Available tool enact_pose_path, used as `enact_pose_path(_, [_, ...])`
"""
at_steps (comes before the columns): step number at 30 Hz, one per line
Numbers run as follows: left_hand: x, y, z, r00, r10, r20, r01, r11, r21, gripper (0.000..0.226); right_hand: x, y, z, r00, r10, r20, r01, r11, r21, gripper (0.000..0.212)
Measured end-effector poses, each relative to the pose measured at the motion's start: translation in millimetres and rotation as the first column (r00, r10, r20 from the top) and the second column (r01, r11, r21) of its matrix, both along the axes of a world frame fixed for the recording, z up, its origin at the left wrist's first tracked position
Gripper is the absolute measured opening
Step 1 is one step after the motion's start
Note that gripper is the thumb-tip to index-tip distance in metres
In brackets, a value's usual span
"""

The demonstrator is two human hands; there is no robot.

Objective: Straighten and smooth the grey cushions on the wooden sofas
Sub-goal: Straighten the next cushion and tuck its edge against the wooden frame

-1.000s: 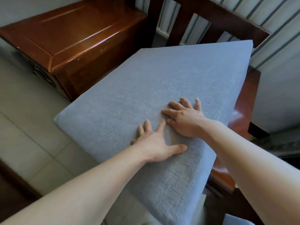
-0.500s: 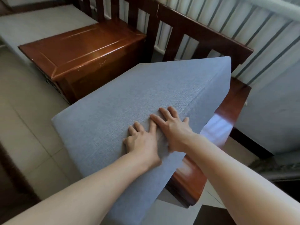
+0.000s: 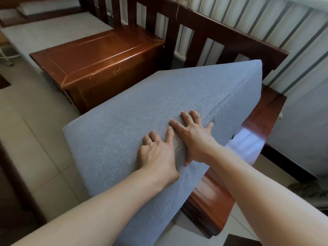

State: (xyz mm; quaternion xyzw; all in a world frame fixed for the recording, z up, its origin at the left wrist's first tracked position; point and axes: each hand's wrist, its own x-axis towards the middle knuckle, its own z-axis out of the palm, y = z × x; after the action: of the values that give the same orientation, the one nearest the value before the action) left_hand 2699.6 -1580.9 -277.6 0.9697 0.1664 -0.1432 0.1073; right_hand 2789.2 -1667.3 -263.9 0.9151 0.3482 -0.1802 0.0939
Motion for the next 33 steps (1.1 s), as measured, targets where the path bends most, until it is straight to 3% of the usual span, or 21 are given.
enact_pose_path(6, [1, -9, -8, 0.998, -0.003, 0.069, 0.001, 0.999, 0.042, 0.111, 2, 3, -9, 0.999, -0.001, 0.052, 0.001, 1.0, -0.002, 0.131])
enact_pose_path(17, [14, -14, -5, 1.0, 0.024, 0.007, -0.025, 0.996, 0.081, 0.118, -6, -2, -2, 0.995, 0.009, 0.102, -0.009, 1.0, -0.006, 0.123])
enact_pose_path(19, [7, -7, -3, 1.0, -0.002, 0.024, 0.001, 0.999, 0.048, 0.118, -14, -3, 1, 0.994, 0.025, 0.103, -0.024, 1.0, -0.015, 0.116])
enact_pose_path(22, [-7, 7, 3, 0.999, -0.006, 0.041, 0.01, 0.994, -0.105, 0.108, -26, 3, 9, 0.995, 0.042, 0.089, -0.042, 0.999, 0.004, 0.085])
enact_pose_path(25, [-25, 29, 4, 0.996, 0.005, 0.091, 0.018, 0.968, -0.249, 0.079, -39, 22, 22, 0.997, 0.037, 0.068, -0.041, 0.997, 0.06, 0.056])
enact_pose_path(28, [-42, 62, 3, 0.993, 0.032, 0.114, -0.001, 0.965, -0.261, 0.052, -53, 53, 33, 0.996, 0.071, 0.045, -0.075, 0.991, 0.114, 0.049])
enact_pose_path(33, [-61, 135, -5, 0.995, 0.046, 0.088, -0.027, 0.979, -0.203, 0.049, -76, 109, 28, 0.999, 0.036, 0.024, -0.039, 0.99, 0.132, 0.041])
